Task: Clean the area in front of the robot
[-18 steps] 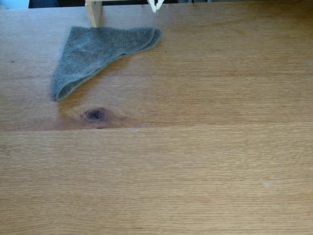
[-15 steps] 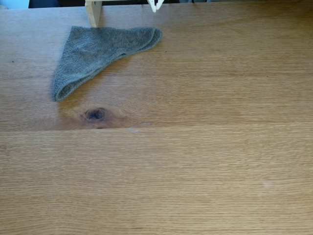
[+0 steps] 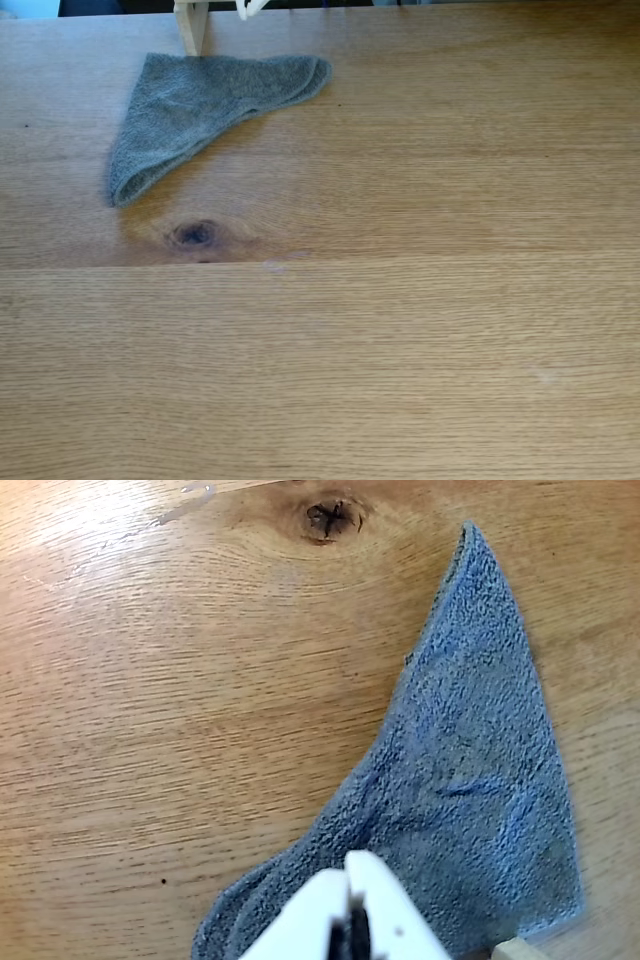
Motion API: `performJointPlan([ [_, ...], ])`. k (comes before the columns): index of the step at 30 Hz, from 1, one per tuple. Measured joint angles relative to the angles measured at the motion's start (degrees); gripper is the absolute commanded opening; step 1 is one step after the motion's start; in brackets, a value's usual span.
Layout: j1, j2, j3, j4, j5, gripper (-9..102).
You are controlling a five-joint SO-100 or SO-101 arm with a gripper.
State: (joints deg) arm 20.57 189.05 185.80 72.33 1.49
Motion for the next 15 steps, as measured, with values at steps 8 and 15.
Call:
performJointPlan([
  [8,-2.5,-10.0,-0.6,-15.1,-3.3,12],
  [15,-7.0,-32.2,-13.3,-24.5,-0.4,31],
])
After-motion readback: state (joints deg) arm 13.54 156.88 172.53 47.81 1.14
